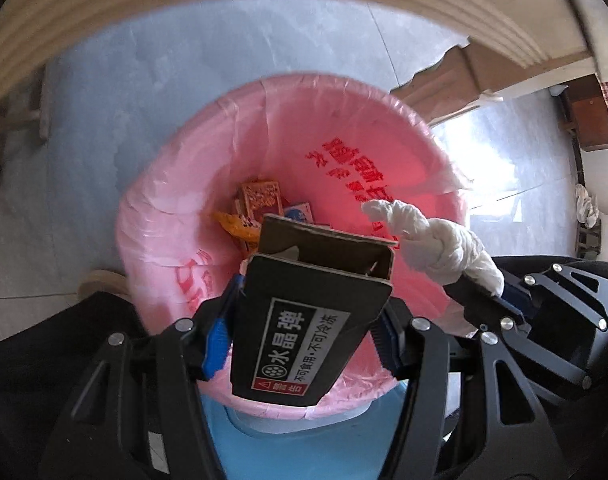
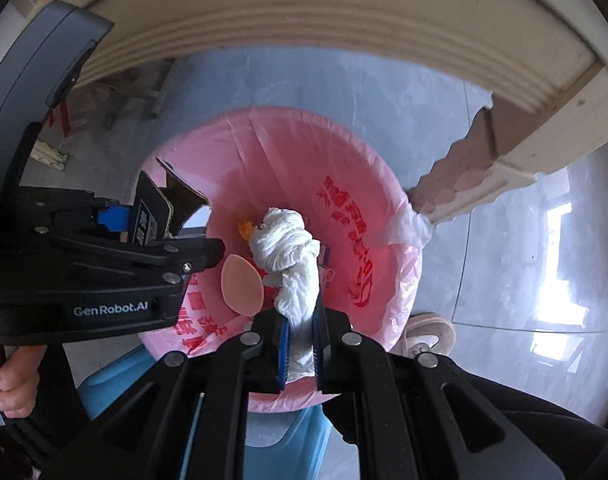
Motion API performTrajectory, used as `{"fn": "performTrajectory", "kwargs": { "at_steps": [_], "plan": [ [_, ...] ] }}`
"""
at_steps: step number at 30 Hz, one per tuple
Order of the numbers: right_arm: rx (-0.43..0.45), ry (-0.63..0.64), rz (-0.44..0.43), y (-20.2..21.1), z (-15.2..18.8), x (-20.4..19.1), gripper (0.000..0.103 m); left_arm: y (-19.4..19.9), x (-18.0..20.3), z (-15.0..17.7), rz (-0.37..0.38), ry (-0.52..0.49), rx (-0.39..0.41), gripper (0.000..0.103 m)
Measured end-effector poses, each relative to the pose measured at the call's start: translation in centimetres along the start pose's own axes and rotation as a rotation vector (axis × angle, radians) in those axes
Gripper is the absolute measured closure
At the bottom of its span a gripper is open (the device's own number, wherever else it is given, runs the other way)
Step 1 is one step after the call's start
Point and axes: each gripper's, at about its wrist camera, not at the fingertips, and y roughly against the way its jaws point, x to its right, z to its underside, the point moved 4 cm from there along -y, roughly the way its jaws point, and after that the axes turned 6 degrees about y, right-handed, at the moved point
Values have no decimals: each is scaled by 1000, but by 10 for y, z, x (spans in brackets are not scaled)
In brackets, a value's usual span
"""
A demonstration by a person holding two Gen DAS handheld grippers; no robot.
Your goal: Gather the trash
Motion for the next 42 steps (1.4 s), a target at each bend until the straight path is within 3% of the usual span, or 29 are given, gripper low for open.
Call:
{"fn": "performTrajectory", "kwargs": {
  "at_steps": [8,20,22,26,32,36,42],
  "plan": [
    [-56,-31,-23,-23,0,6,93,-16,-4,-3,10,27,-64,45],
    [-89,-14,-36,-35,-9,4,93,-23,-6,-8,23,46,-97,45],
    [-89,-12,-34,-36,-9,4,90,-24,-7,-8,16,44,-90,45],
    [-84,-12,-21,-36,-9,2,65,-24,-5,-8,-8,23,-86,40],
    [-81,-10,-10,-35,-9,2,63,-19,-1,-7,-81,-7,-52,30],
    [-70,-18,11,-31,-11,4,42,-12,-8,-5,-139,18,-27,27],
    [-55,-17,56,-15,-9,1,29,4,-12,3,-151,56,5,26]
  ]
}}
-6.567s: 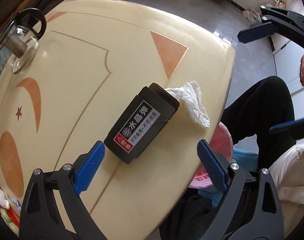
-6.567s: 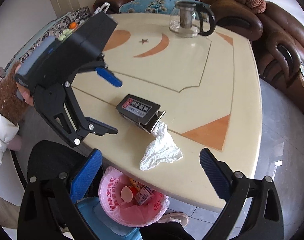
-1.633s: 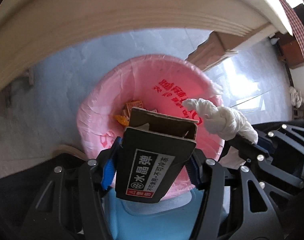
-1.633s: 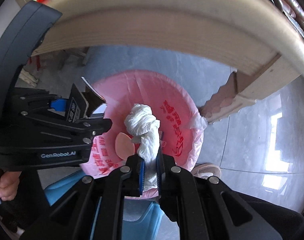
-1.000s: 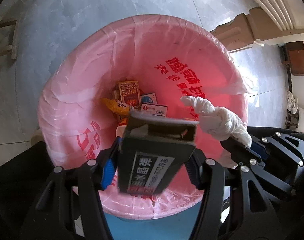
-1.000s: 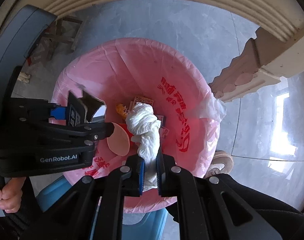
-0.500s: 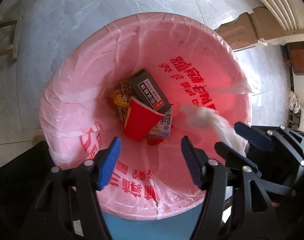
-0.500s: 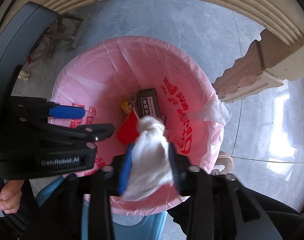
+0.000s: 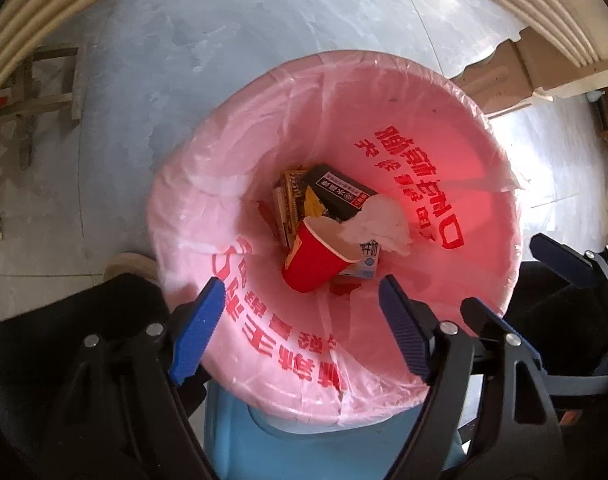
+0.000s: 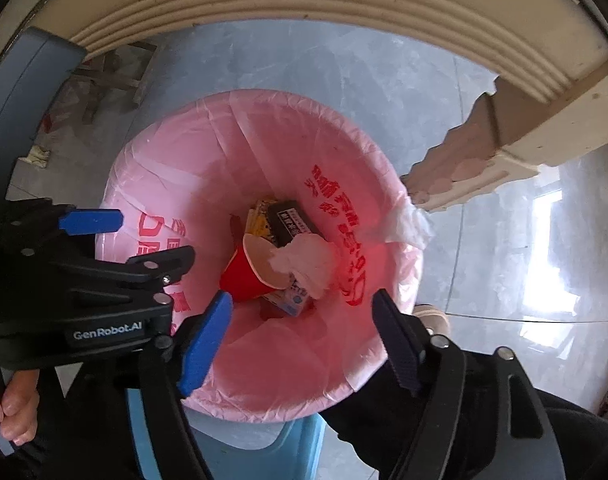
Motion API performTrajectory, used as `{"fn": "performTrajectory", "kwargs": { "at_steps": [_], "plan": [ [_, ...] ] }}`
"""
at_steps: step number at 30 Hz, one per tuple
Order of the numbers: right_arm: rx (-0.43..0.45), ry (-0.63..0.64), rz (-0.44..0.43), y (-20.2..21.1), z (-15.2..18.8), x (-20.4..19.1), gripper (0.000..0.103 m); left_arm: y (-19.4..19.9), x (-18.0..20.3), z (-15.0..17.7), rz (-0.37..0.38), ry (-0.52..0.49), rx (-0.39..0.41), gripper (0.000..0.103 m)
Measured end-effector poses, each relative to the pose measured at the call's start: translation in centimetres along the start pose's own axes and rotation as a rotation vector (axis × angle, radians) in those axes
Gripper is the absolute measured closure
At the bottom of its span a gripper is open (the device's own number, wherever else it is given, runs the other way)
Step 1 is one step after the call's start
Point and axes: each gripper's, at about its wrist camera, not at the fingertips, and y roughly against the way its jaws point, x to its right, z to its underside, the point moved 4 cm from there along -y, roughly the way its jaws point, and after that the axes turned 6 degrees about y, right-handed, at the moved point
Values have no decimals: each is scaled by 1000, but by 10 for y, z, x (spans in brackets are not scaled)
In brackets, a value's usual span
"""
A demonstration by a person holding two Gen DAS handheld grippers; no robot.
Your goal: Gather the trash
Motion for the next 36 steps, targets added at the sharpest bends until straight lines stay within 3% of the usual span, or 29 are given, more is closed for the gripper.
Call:
{"fn": "performTrajectory", "kwargs": {
  "at_steps": [7,11,15,17,19,22,25,29,32,36],
  "plan": [
    [104,-80,-2,46,13,3,22,47,1,12,-13,25,118,26],
    [187,-141,-27,87,22,6,21,97,12,21,2,4,255,26],
    [350,-112,88,153,27,2,19,160,25,32,13,-19,392,25],
    [431,-116,106,183,28,0,9,194,28,37,25,-16,467,25],
    [525,-123,119,221,31,-1,8,231,31,41,23,-12,550,18],
    [651,-120,133,272,36,-5,7,301,33,55,52,3,715,16],
    [750,-123,196,317,46,-9,7,349,32,72,58,36,834,10],
    [887,-135,266,370,68,-19,7,395,32,102,-3,51,974,6],
    [970,-150,320,403,87,-25,7,408,36,119,-25,49,1009,6],
    [1012,-155,340,428,101,-37,7,410,39,132,-40,47,997,6]
  ]
}}
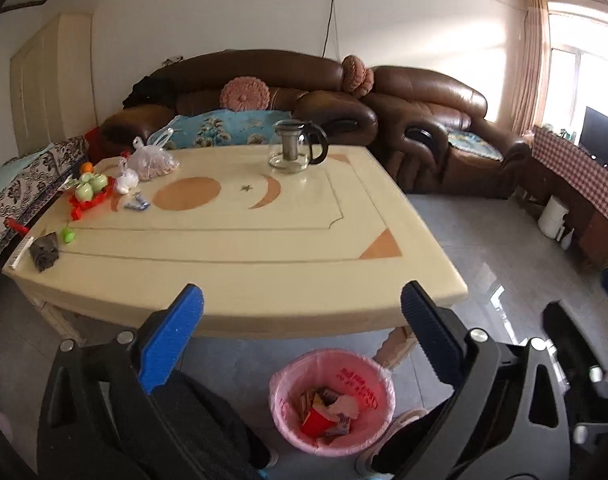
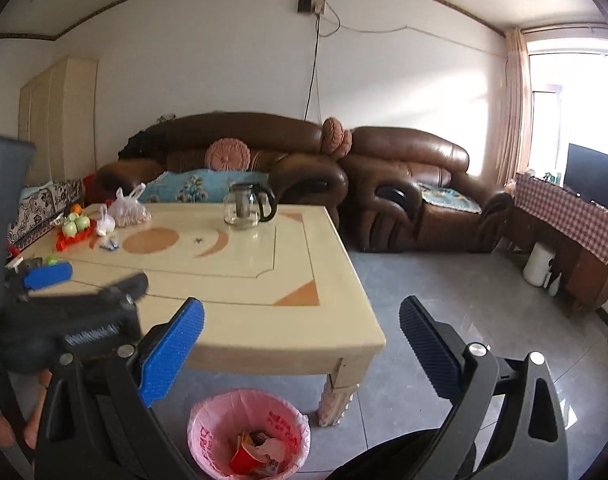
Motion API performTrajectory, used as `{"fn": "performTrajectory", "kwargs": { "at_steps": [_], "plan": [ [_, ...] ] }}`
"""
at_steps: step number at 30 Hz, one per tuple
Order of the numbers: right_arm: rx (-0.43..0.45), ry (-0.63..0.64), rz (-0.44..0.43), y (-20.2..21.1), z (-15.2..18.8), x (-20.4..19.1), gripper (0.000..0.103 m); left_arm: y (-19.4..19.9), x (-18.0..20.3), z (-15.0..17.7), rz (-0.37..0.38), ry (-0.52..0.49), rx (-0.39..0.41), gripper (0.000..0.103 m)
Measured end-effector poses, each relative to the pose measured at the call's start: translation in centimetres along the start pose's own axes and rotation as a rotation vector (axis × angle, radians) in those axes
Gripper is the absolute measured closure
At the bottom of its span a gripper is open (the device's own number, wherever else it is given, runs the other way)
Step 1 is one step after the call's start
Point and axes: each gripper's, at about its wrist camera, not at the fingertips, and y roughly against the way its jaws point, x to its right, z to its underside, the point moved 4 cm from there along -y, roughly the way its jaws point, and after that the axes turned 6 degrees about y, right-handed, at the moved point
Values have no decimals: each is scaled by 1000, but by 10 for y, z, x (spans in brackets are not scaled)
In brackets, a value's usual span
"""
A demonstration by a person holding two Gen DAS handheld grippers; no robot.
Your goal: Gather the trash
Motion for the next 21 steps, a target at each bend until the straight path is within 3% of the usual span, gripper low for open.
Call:
{"fn": "performTrajectory", "kwargs": {
  "at_steps": [8,13,21],
  "plan": [
    [67,1,38,43,-6,-4,7,26,-3,5,-88,-35,40,6],
    [102,13,85,61,-6,-7,7,43,-4,3,-27,-5,70,6],
    [118,2,104,74,-6,-5,7,56,-2,3,-15,-6,94,6]
  ]
}}
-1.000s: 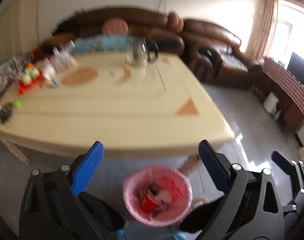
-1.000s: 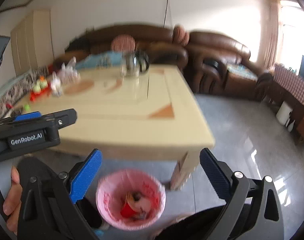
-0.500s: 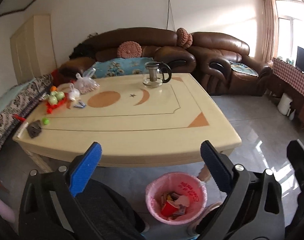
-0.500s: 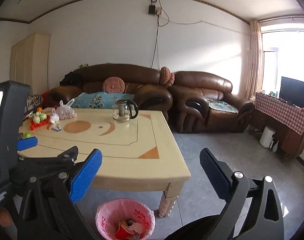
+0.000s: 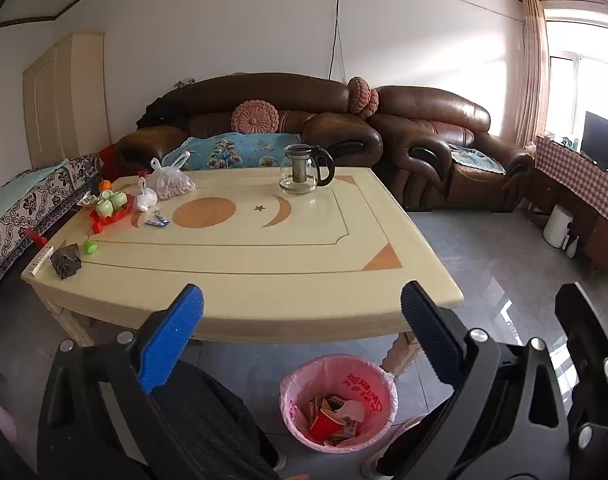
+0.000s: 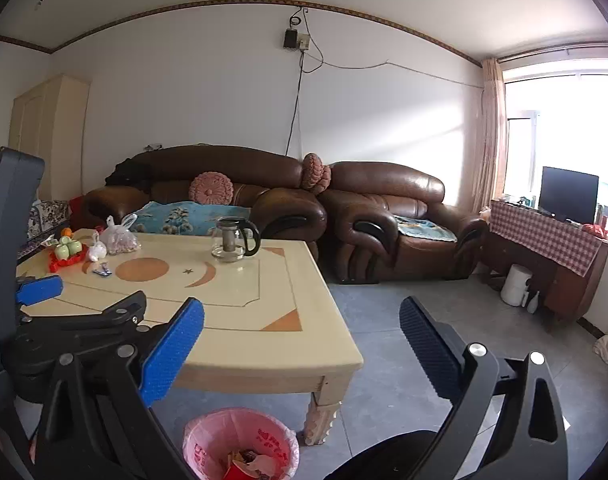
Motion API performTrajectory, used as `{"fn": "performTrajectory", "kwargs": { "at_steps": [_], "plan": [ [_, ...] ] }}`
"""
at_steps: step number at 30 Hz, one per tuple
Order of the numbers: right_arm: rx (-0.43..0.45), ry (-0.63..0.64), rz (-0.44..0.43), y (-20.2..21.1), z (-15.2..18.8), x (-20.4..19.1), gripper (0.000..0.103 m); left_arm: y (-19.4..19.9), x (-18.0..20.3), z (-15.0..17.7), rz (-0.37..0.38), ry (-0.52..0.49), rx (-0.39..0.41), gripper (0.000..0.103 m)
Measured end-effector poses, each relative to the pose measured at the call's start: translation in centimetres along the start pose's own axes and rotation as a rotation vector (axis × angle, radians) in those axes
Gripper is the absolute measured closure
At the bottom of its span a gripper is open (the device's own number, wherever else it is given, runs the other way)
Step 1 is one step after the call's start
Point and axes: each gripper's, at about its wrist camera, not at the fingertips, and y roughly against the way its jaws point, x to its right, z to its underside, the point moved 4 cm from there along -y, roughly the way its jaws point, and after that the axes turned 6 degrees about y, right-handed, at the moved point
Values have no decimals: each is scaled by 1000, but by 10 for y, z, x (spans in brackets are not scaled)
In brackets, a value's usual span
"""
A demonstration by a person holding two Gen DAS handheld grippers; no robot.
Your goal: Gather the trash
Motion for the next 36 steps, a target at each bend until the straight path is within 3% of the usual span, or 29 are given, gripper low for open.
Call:
{"fn": "performTrajectory", "kwargs": {
  "at_steps": [36],
  "plan": [
    [-23,2,6,-5,-2,-3,7,-2,-7,1,-26,12,-10,6]
  ]
}}
